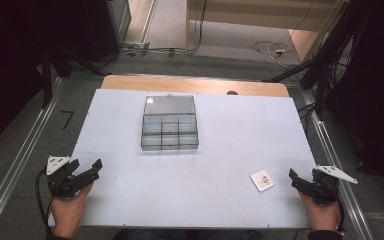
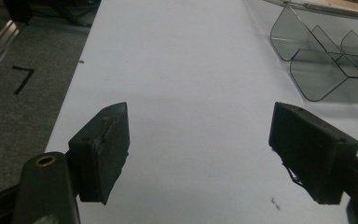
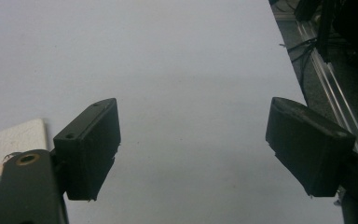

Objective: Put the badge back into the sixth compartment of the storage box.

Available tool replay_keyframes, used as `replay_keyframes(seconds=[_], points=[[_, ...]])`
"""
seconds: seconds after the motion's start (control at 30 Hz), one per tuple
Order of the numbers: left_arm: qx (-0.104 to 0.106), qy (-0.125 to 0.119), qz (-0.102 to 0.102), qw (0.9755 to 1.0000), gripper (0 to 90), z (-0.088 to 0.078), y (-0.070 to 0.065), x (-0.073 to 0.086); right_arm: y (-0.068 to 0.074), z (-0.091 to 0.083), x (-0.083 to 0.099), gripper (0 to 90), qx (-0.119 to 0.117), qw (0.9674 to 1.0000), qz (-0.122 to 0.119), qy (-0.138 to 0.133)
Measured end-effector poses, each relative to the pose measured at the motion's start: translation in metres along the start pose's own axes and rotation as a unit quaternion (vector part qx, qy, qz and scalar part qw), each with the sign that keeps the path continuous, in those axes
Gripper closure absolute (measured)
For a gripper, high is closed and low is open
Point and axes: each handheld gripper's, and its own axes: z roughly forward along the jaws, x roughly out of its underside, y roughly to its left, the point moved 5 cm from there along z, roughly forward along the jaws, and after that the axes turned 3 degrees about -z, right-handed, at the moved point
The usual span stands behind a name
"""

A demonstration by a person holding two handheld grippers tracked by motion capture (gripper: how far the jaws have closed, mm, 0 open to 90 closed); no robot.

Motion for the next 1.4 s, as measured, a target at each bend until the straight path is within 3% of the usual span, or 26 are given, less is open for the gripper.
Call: replay_keyframes(seconds=[0.43,1.4], points=[[0.004,0.0,-0.002,1.0,20.5,-0.001,0.0,0.0,0.024,-0.001,0.003,16.4,-0.037,0.9985,-0.04,0.009],[0.005,0.002,-0.008,1.0,20.5,0.0,0.0,0.001,0.042,0.0,0.005,16.4,-0.06,0.9961,-0.062,0.015]])
